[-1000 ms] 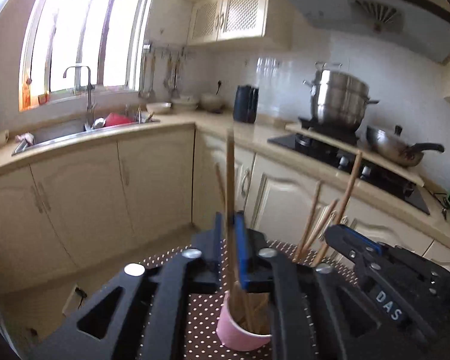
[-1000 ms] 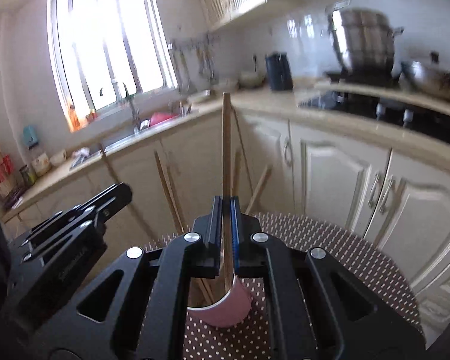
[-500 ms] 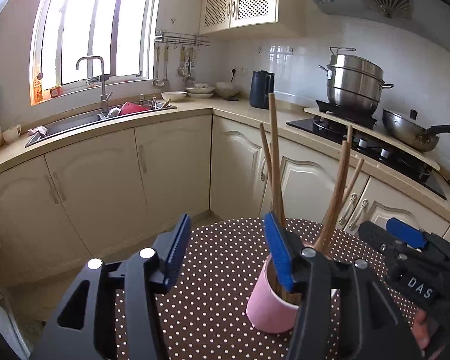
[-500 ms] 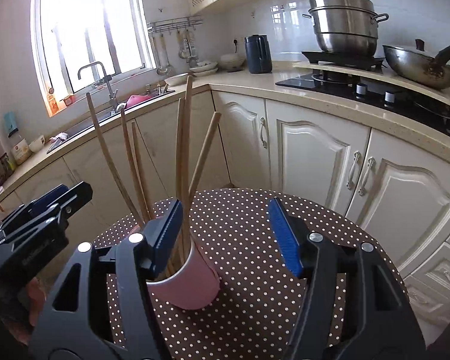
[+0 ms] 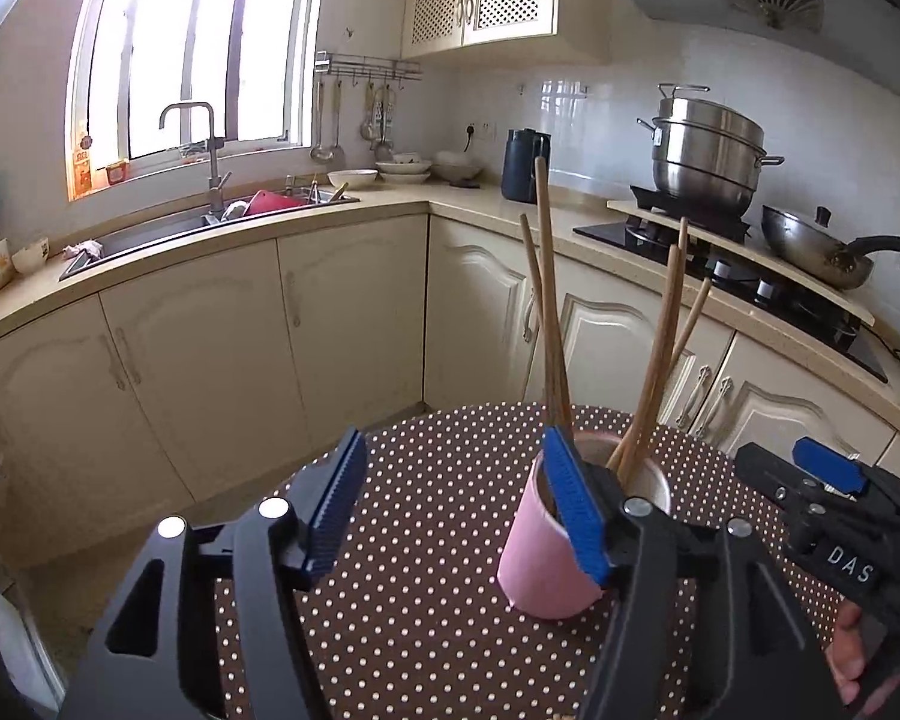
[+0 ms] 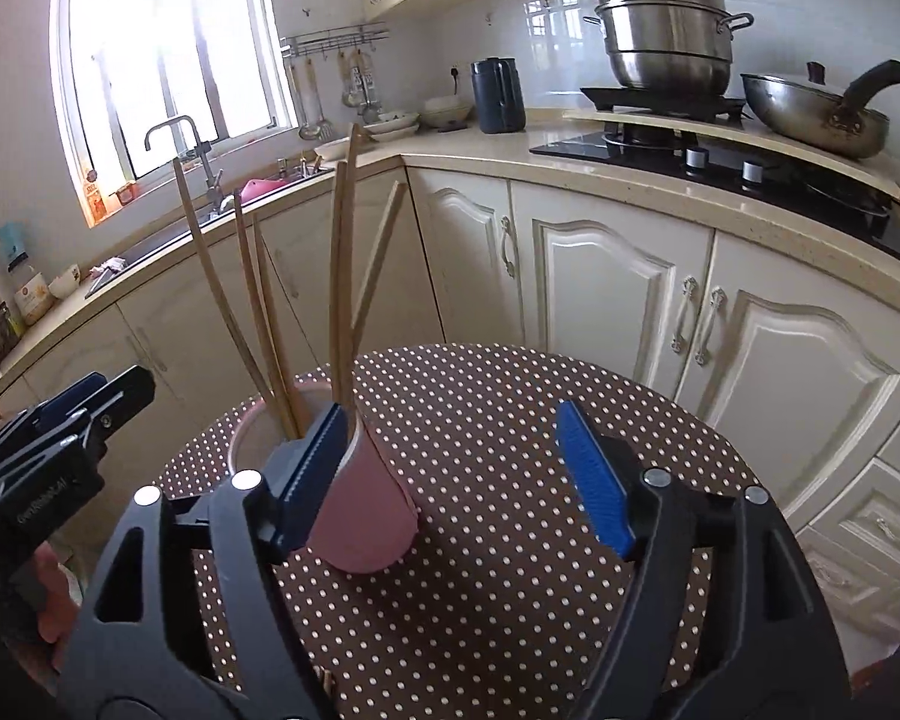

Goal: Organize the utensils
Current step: 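Withdraw both open tools from the cup back over the chopstick pile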

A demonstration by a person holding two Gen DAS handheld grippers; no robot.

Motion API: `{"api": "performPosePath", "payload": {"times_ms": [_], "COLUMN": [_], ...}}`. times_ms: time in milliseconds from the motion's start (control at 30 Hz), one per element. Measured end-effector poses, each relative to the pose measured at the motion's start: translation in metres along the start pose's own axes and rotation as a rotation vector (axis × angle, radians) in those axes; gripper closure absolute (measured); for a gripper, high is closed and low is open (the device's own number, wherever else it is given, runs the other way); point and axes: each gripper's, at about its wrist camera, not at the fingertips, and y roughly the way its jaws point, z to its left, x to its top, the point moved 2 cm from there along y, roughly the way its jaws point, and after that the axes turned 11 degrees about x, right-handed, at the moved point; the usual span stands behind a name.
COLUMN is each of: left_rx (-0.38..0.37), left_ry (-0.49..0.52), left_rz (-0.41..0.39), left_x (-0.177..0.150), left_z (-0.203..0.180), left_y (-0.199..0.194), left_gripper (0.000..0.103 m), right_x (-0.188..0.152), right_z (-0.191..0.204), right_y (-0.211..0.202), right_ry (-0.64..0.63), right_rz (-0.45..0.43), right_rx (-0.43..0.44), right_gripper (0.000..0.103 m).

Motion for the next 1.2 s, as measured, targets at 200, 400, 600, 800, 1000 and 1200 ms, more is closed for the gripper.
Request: {"api": "performPosePath", "payload": {"times_ms": [200,400,600,800,1000,1200], "left_rx": [0.003,0.01,0.03,0.035,0.034,0.036], "left_ry": [-0.001,-0.009,-0.006,0.007,0.014,0.008], "left_rz": [0.031,0.065,0.102,0.145,0.199,0.257], "left_x": [-0.019,-0.039,-0.064,-0.094,-0.12,-0.144], "left_z": [0.008,0.016,0.023,0.027,0.03,0.038], "left_y": [-0.005,-0.01,-0.02,-0.028,-0.03,-0.028], "left_gripper": [0.042,0.041,0.041,0.039,0.039,0.039], "right_x": [-0.019,-0.037,-0.057,-0.085,-0.113,-0.138], "right_z": [0.0,-0.001,0.001,0.006,0.012,0.014], "right_y": [-0.012,-0.024,-0.034,-0.034,-0.026,-0.02], "right_ry": [-0.014,-0.015,-0.016,-0.023,-0.041,-0.036], "right_rz": [0.021,0.042,0.064,0.122,0.192,0.248], "right_rx": [-0.001,0.004,0.006,0.006,0.014,0.021], "right_gripper": [0.027,0.025,0.023,0.021,0.021,0.021]}}
